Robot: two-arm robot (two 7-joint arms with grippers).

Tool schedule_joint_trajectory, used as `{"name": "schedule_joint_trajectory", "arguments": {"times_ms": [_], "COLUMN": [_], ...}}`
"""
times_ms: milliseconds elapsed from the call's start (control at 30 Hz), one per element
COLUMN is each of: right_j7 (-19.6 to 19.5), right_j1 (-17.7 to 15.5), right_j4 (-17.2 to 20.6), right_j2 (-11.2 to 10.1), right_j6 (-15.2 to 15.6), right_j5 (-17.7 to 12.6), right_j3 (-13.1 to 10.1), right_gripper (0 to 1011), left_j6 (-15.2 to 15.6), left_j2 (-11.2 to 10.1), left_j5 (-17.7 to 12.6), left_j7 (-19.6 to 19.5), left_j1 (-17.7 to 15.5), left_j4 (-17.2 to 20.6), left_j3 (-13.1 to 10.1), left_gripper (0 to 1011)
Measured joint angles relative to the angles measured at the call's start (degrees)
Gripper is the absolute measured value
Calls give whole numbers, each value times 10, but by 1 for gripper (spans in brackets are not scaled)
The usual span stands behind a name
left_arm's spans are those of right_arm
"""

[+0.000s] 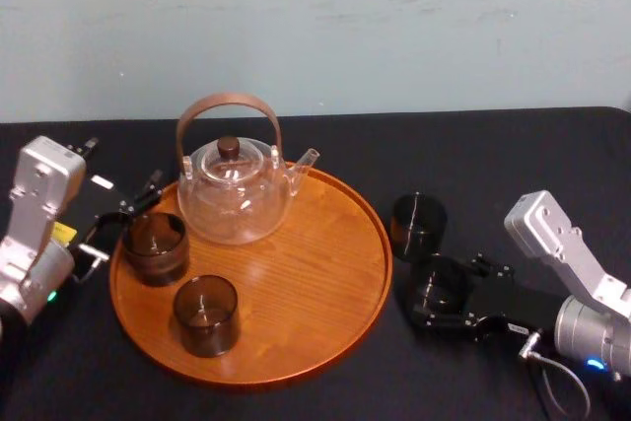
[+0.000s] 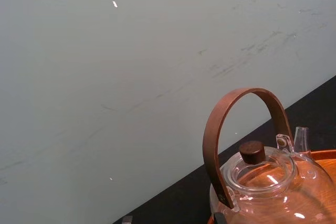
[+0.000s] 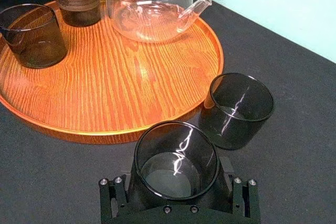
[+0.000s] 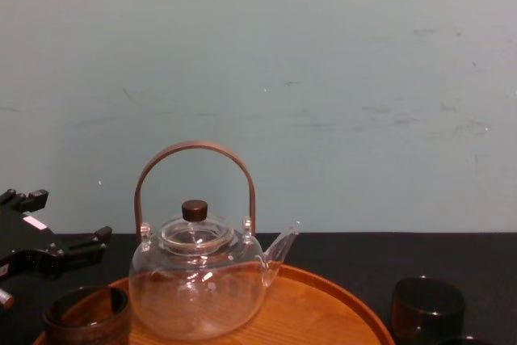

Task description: Pick up the glass from the table and place it on the tray.

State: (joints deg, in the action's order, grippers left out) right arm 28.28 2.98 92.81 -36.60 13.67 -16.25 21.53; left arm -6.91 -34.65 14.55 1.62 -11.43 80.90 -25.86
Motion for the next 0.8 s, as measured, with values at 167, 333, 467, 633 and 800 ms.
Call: {"name": "schedule_joint_trajectory", "arguments": {"times_ms": [167,333,467,633,800], "right_j7": [1,0,0,-1,-1], "right_j1": [5,6,6,5,5], "right_j4": [-3,-3,-3,-3,-3], "right_j2": [2,3,3,3,2], "right_j6": [0,1,0,0,0], "right_j5": [1,2,2,2,2], "right_j3": [3,3,3,3,3], "right_gripper": [1002,1002,1002,969,914], "left_j6": [0,0,0,0,0], "left_j2": [0,0,0,0,0], "left_j5": [0,0,0,0,0], "left_j7": [0,0,0,0,0], "left_j1": [0,0,0,0,0], "left_j4": [0,0,0,0,0], "left_j3": [0,0,0,0,0], "left_gripper": [1001,1001,1001,1001,1001]}}
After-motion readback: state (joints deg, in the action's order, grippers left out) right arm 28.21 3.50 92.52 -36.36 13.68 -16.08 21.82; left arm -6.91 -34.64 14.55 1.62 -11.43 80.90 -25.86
